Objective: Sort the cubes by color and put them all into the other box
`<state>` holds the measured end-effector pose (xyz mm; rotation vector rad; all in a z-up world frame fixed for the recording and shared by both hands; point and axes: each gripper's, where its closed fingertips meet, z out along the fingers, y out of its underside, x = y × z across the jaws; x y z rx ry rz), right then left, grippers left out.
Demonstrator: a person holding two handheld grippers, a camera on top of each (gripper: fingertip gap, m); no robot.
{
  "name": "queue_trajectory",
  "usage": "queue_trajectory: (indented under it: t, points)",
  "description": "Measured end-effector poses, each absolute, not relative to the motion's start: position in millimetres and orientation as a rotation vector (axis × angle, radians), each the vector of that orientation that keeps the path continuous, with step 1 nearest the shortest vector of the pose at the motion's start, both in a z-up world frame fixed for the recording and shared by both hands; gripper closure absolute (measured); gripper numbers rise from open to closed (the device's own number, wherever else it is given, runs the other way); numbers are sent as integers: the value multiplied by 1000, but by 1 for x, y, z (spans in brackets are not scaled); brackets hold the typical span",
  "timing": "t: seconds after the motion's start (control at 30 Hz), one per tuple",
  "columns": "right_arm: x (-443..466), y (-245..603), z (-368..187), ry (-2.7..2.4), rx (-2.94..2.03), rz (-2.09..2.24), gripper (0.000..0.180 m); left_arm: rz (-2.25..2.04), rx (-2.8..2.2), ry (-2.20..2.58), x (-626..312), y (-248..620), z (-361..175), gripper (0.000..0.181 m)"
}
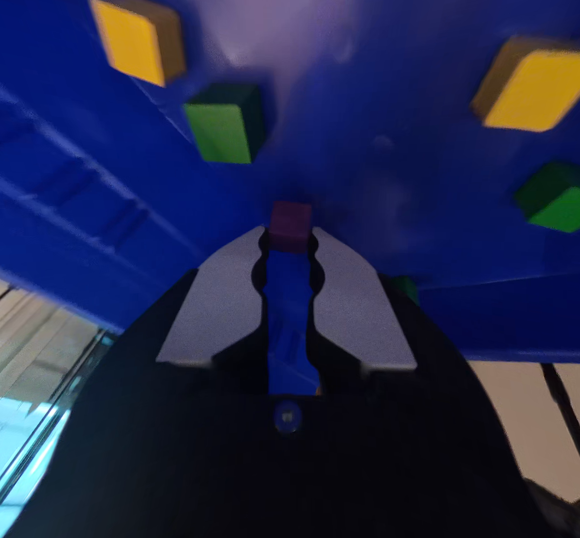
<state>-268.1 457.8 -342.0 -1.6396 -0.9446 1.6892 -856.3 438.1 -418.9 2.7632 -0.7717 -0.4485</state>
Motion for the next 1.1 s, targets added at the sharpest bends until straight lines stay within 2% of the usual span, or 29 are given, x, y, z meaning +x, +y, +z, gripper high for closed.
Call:
queue_trajectory:
  t: [0.13,0.23,0.33,0.43,0.53,0.63,0.77,0.97,1.0,1.03,1.07,1.1]
  points:
    - [-269,457,-338,-931,-1632,1710,115,-390,3161,-982,-805,483,-368,158]
    - [-271,460,-331,-853,-1632,1777,115,-229,3467,-1302,-724,510,-311,158]
    - [-276,465,-317,-726,-1621,1901,114,112,3649,-1742,-618,517,-259,159]
    - [-280,472,-296,-599,-1604,1998,114,596,3628,-2152,-513,507,-234,159]
    - [-286,476,-285,-510,-1695,2032,114,915,3472,-2422,-429,497,-242,159]
    - [-292,483,-285,-465,-1833,2003,114,1042,3316,-2564,-367,493,-265,159]
    - [-296,485,-292,-449,-1996,1960,112,1026,3214,-2663,-318,489,-287,159]
    - [-302,482,-297,-436,-2036,2010,116,951,3150,-2759,-292,485,-296,159]
    - [-303,480,-296,-432,-2024,2030,120,941,3141,-2776,-289,485,-297,159]
    - [-305,479,-294,-437,-1998,2065,133,949,3131,-2782,-286,485,-299,159]
    - [-304,477,-289,-436,-1947,2119,157,958,3124,-2774,-283,484,-301,159]
    - [-303,478,-289,-426,-1959,2118,157,958,3124,-2770,-281,484,-302,159]
